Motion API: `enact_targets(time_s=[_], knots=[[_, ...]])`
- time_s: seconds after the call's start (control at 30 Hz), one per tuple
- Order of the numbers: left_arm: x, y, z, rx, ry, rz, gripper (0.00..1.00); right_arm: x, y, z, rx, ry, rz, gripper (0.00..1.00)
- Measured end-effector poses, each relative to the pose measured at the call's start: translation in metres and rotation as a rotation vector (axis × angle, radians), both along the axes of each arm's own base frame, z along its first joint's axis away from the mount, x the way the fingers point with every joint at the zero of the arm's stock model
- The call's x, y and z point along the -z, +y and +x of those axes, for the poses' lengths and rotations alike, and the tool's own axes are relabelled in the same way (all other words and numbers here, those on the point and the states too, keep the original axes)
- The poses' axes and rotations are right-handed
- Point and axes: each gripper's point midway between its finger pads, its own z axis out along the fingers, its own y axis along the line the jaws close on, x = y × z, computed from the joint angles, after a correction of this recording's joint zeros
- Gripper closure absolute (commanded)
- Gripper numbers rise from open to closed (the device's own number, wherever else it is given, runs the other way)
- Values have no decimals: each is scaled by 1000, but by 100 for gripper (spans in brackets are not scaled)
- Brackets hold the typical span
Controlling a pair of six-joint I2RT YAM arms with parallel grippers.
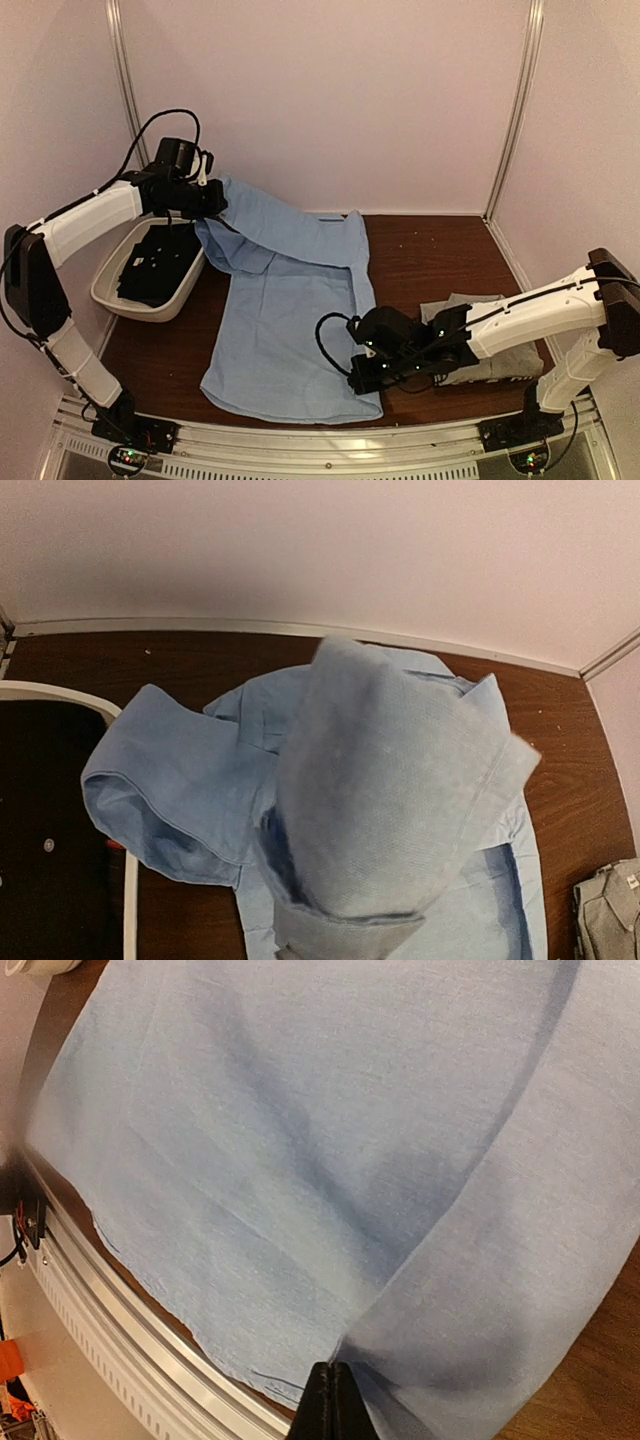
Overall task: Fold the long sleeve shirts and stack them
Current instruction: Fold the flattened shirt at the center of the board.
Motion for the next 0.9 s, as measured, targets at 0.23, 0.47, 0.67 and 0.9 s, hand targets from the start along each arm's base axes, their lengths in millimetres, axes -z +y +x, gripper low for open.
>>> enact_targets(time_s=[0.23, 0.47, 0.67, 0.9], knots=[[1, 17, -7, -35, -3, 22, 100, 11, 15, -5, -48, 35, 16, 100], [-2, 20, -12, -36, -7, 29, 100, 9, 27, -6, -68, 46, 42, 100], [-22, 22, -18, -35, -53, 19, 100, 3, 34, -7, -81, 49, 69, 100], [-35, 24, -23, -34, -83, 11, 100, 1, 38, -8, -89, 52, 87, 100]])
